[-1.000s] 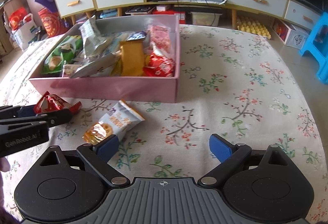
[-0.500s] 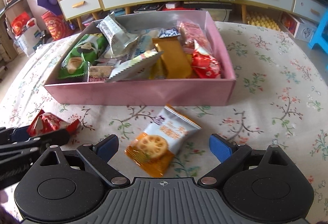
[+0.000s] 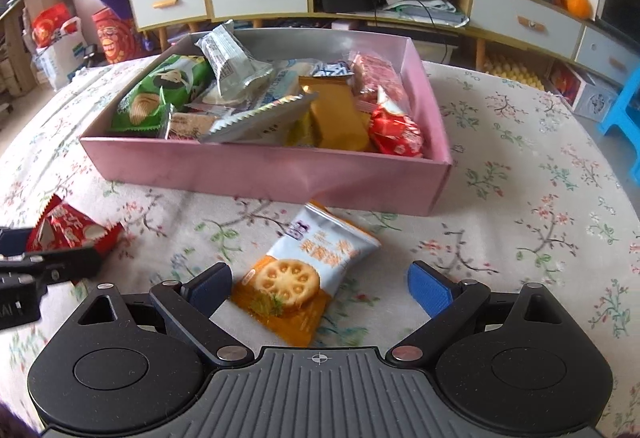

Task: Organize snacks
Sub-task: 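Grasp the red-and-white snack bag with the left tool while the right tool grasps the orange lotus-biscuit packet, then carry both held packets into the pink box and open both tools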

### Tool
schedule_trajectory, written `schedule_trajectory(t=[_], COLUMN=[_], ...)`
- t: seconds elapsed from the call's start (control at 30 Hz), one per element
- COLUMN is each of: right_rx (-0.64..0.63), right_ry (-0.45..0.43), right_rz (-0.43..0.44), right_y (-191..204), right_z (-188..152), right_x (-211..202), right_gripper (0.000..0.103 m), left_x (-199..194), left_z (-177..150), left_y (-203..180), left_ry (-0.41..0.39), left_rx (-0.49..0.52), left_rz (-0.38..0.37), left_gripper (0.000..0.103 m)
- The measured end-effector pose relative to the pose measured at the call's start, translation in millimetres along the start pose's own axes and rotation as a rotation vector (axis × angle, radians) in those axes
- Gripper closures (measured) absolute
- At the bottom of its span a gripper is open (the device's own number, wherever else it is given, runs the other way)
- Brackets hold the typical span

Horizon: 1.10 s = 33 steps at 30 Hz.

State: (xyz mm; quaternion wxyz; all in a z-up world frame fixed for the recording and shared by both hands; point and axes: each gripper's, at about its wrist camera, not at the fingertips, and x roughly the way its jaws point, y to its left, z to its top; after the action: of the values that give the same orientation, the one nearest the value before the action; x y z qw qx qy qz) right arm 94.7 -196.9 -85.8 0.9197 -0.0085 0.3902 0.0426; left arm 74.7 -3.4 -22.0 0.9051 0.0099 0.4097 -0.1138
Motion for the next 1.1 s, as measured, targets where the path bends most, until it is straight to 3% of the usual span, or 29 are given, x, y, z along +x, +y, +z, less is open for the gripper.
schedule_trajectory(t=[0.23,0.53,0.63,0.83,1.1], right_rx=[0.027,-0.018,-0.017,-0.008,0.032], right_ry=[-0.002,-0.006,-0.013,-0.027,0.001], right_rz=[0.005,0.037,0.032,0.027,0.063], right_y=[-20,1,2,-3,-14], right_z=[-4,1,4,6,9], right_x=[-7,-2,-1,-4,-10], right_gripper=[0.008,0.013,0.021,0.059,0.064], left_x=[0,0,0,0,-2], left_z=[-3,-4,-4,-3,1], left_y=[-2,-5,-5,-5,-4], left_ry=[0.0,-0.003,-0.003,-0.004,0.002], left_rx=[0.018,0.023,0.023,0.03,0.025], left_rz=[0.004,0.014,0.014,0.017,0.007], left_gripper=[0.057,0.057,0.057,0.058,0.061])
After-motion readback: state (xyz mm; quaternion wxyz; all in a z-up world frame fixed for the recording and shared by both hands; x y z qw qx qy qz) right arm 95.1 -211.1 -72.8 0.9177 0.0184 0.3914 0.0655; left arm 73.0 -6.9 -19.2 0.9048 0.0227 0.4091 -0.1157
